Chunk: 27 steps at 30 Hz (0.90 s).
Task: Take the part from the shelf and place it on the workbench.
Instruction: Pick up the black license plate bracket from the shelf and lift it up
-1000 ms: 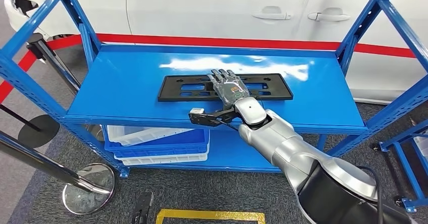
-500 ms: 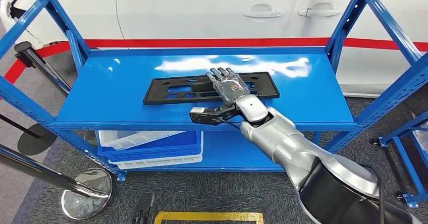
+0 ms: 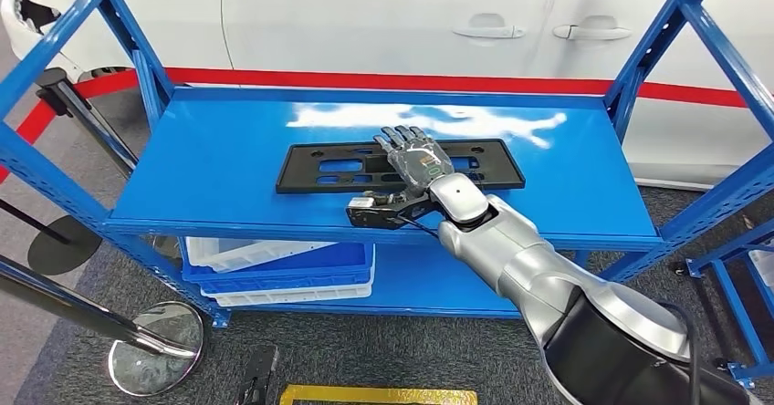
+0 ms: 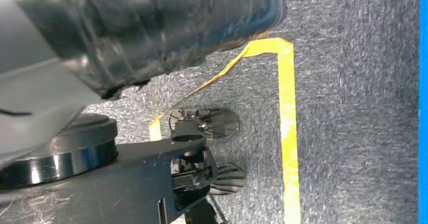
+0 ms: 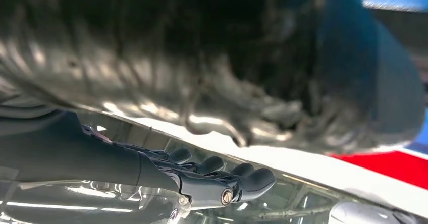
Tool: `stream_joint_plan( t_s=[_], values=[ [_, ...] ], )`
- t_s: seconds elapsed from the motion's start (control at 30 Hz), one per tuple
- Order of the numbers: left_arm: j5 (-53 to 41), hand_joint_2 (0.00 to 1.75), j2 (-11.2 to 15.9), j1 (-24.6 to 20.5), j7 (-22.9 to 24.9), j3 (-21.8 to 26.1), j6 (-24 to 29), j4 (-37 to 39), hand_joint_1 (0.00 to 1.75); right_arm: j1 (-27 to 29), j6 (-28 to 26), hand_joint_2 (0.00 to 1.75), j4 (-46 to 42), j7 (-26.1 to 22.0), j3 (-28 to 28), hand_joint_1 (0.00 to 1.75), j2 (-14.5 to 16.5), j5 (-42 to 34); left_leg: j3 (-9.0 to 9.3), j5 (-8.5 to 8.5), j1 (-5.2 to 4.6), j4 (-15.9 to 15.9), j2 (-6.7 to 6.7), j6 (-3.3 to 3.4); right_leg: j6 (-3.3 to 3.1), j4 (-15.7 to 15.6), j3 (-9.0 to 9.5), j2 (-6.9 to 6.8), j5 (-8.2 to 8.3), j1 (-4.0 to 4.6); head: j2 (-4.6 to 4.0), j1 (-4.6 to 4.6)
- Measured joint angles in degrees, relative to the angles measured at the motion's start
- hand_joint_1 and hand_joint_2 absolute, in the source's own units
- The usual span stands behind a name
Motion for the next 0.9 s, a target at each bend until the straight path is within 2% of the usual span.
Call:
stream_joint_plan(
  t_s=[0.03, 0.07, 0.13, 0.23, 0.3, 0.37, 0.4, 0.43, 0.47, 0.5, 0.53, 0.57, 0.6, 0.67, 0.73, 0.77, 0.83, 0.87, 0.9],
  values=[
    [-0.1, 0.0, 0.0, -0.1, 0.0, 0.0, 0.0, 0.0, 0.0, 0.0, 0.0, 0.0, 0.0, 0.0, 0.0, 0.0, -0.1, 0.0, 0.03, -0.46, -0.03, 0.4, -0.02, -0.34, 0.02, -3.2, 1.46, -0.04, 1.45, -0.04, 0.0, 0.03],
    [-0.1, 0.0, 0.0, -0.1, 0.0, 0.0, 0.0, 0.0, 0.0, -0.1, 0.0, 0.0, 0.0, -0.1, 0.0, 0.0, -0.1, 0.0, -0.07, -0.81, -0.08, 0.8, -0.04, -0.69, -0.17, -5.6, 2.54, -0.07, 2.02, -0.03, 0.0, 0.03],
    [-0.2, 0.0, 0.0, -0.3, 0.1, 0.0, 0.0, 0.0, 0.0, -0.1, 0.0, 0.0, -0.1, -0.1, 0.0, 0.0, -0.2, 0.1, -0.32, -1.08, -0.25, 1.1, -0.07, -1.27, -0.76, -6.9, 3.21, 0.01, 1.43, 0.21, 0.0, -0.02],
    [-0.4, 0.0, 0.0, -0.3, 0.2, 0.0, 0.0, 0.0, 0.0, -0.1, 0.0, 0.0, -0.1, -0.1, 0.0, 0.0, -0.3, 0.2, -0.53, -1.92, -0.1, 2.0, 0.02, -2.12, -1.92, -7.4, 3.77, 0.14, 1.04, 0.09, 0.0, -0.15],
    [-0.5, 0.0, 0.0, -0.4, 0.2, -0.1, 0.0, 0.0, 0.0, -0.2, 0.0, 0.0, -0.2, -0.2, 0.0, 0.0, -0.4, 0.2, -3.02, -3.98, 0.01, 7.0, 0.08, -2.61, -2.56, -7.6, 4.44, 0.13, 0.75, -0.02, 0.0, -0.34],
    [-0.6, 0.0, 0.0, -0.4, 0.3, -0.1, 0.0, 0.0, 0.0, -0.1, 0.1, 0.0, -0.2, -0.2, 0.0, 0.0, -0.3, 0.2, -7.25, -5.92, 0.02, 14.0, 0.08, -2.83, -2.96, -7.6, 4.94, 0.14, 0.34, 0.12, 0.0, -0.43],
    [-0.6, 0.0, 0.1, -0.3, 0.3, -0.1, 0.0, 0.0, 0.0, 0.0, 0.1, 0.0, -0.2, -0.3, 0.0, 0.0, -0.3, 0.2, -8.84, -5.84, 0.02, 16.1, 0.08, -2.81, -3.06, -7.6, 5.24, 0.18, 0.1, 0.23, 0.0, -0.43],
    [-0.6, 0.0, 0.1, -0.2, 0.4, -0.1, -0.1, 0.0, 0.0, 0.0, 0.2, 0.0, -0.2, -0.3, 0.0, 0.0, -0.4, 0.2, -9.47, -4.71, 0.0, 16.1, 0.08, -2.67, -3.09, -7.6, 5.6, 0.24, -0.16, 0.34, 0.0, -0.43],
    [-0.7, 0.0, 0.1, -0.1, 0.4, -0.2, -0.1, 0.0, 0.0, 0.1, 0.3, 0.0, -0.2, -0.3, 0.0, 0.0, -0.4, 0.3, -9.03, -2.63, -0.05, 13.9, 0.08, -2.38, -3.06, -7.6, 6.04, 0.3, -0.45, 0.45, 0.0, -0.43],
    [-0.7, 0.0, 0.1, -0.1, 0.4, -0.2, -0.1, 0.0, 0.0, 0.1, 0.3, 0.0, -0.2, -0.3, 0.0, 0.0, -0.4, 0.3, -7.76, -0.06, -0.17, 10.3, 0.07, -1.96, -3.0, -7.6, 6.49, 0.36, -0.76, 0.52, 0.0, -0.42],
    [-0.8, 0.0, 0.1, -0.2, 0.4, -0.2, -0.1, 0.0, 0.0, 0.1, 0.3, 0.0, -0.2, -0.3, 0.0, 0.0, -0.4, 0.4, -6.22, 1.77, -0.39, 6.7, 0.06, -1.48, -2.88, -7.7, 6.85, 0.39, -1.04, 0.62, 0.0, -0.38],
    [-0.8, 0.0, 0.1, -0.3, 0.4, -0.2, -0.1, 0.0, 0.0, 0.0, 0.3, 0.0, -0.2, -0.3, 0.0, 0.0, -0.4, 0.5, -4.84, 2.82, -0.64, 3.6, 0.04, -1.05, -2.7, -7.7, 7.07, 0.42, -1.26, 0.68, 0.0, -0.37],
    [-0.8, 0.0, 0.2, -0.3, 0.4, -0.2, -0.1, 0.0, 0.0, 0.0, 0.3, 0.0, -0.2, -0.3, 0.0, 0.0, -0.4, 0.6, -4.01, 3.03, -0.86, 1.8, 0.02, -0.76, -2.46, -7.8, 7.14, 0.43, -1.4, 0.68, 0.0, -0.39],
    [-0.9, 0.0, 0.2, -0.3, 0.4, -0.2, 0.0, 0.0, 0.0, 0.0, 0.3, 0.0, -0.2, -0.4, 0.0, 0.0, -0.4, 0.6, -3.51, 2.5, -1.1, 0.8, -0.04, -0.52, -1.97, -8.0, 7.19, 0.44, -1.46, 0.62, 0.0, -0.46],
    [-1.0, 0.0, 0.2, -0.3, 0.5, -0.2, 0.3, 0.0, 0.0, 0.0, 0.2, 0.0, -0.2, -0.5, 0.0, 0.0, -0.4, 0.7, -2.87, 2.64, -0.71, -0.1, 0.03, -0.23, -1.45, -8.0, 7.29, 0.31, -1.88, 0.67, 0.0, -0.46],
    [-1.1, 0.0, 0.2, -0.3, 0.6, -0.2, 0.4, 0.0, 0.0, 0.0, 0.2, 0.0, -0.2, -0.6, 0.0, 0.0, -0.5, 0.7, -2.38, 2.71, -0.5, -0.6, 0.08, -0.04, -1.24, -6.9, 6.92, 0.22, -2.63, 0.73, 0.0, -0.39],
    [-1.2, 0.0, 0.2, -0.3, 0.6, -0.2, 0.5, 0.0, 0.0, 0.0, 0.0, 0.0, -0.2, -0.8, 0.0, 0.0, -0.6, 0.6, -1.61, 2.62, -0.34, -1.2, 0.13, 0.31, -0.91, -1.3, 4.25, 0.08, -5.24, 0.72, 0.0, -0.21],
    [-1.2, 0.0, 0.2, -0.3, 0.7, -0.2, 0.4, 0.0, 0.0, 0.2, -0.1, 0.0, -0.2, -1.1, 0.0, 0.0, -0.6, 0.4, -1.41, 2.46, -0.33, -1.2, 0.14, 0.46, -0.78, 2.5, 2.14, 0.06, -6.63, 0.62, 0.0, -0.15],
    [-1.2, 0.0, 0.2, -0.3, 0.7, -0.2, 0.3, 0.0, 0.0, 0.4, -0.5, 0.0, -0.2, -1.5, 0.0, 0.0, -0.7, -0.1, -1.27, 2.26, -0.32, -1.1, 0.13, 0.55, -0.62, 5.6, 0.22, 0.05, -7.21, 0.49, 0.0, -0.14]
  ],
)
